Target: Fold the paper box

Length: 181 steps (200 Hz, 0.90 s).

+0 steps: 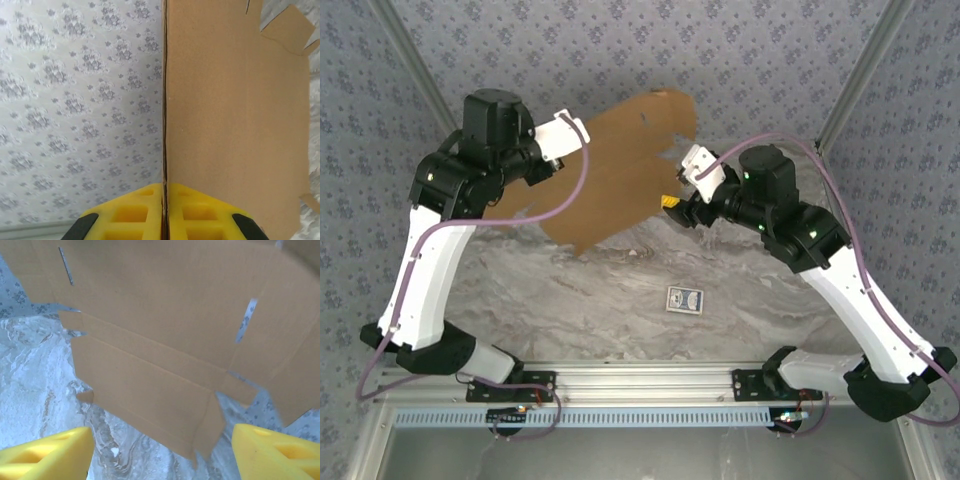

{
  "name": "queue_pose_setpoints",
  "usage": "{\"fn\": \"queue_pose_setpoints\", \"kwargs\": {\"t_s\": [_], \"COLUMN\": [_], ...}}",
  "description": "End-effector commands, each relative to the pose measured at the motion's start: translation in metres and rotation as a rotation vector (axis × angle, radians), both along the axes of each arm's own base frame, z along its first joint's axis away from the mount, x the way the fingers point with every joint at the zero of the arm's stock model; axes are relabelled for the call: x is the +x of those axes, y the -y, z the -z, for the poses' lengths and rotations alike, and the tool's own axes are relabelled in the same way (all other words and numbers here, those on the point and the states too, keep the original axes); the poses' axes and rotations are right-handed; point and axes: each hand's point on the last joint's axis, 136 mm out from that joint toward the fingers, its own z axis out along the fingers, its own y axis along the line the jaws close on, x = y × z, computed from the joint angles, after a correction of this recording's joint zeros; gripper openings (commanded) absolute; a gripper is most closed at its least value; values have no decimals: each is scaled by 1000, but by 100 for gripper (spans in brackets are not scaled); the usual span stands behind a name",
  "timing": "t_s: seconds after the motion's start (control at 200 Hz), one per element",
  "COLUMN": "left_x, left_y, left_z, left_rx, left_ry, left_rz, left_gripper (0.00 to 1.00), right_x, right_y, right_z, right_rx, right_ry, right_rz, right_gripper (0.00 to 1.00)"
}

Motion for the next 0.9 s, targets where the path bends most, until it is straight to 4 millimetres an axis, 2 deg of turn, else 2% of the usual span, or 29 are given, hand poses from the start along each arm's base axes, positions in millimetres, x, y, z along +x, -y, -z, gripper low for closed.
{"fn": "queue_pose_setpoints", "kwargs": {"t_s": [0.0, 0.135, 0.38, 0.615, 0.899], "left_x": [-6, -3, -5, -4, -4], "left_y": [-1, 7, 26, 36, 46], "left_z": [-21, -21, -25, -21, -18], "left_rx": [148, 230, 306, 338, 359], "left_ry": [114, 144, 177, 175, 185], "left_rz": [55, 108, 192, 223, 250], "left_gripper": [9, 9, 10, 10, 10], "right_x": [-6, -5, 14, 34, 36], "right_y": [4, 0, -12, -32, -46], "right_z": [-33, -57, -74, -72, -60], "right_rx": [-41, -116, -317, -408, -443], "right_ry": [131, 291, 504, 525, 485], "right_rz": [-10, -29, -70, -120, -199], "right_gripper": [75, 75, 74, 71, 49]}}
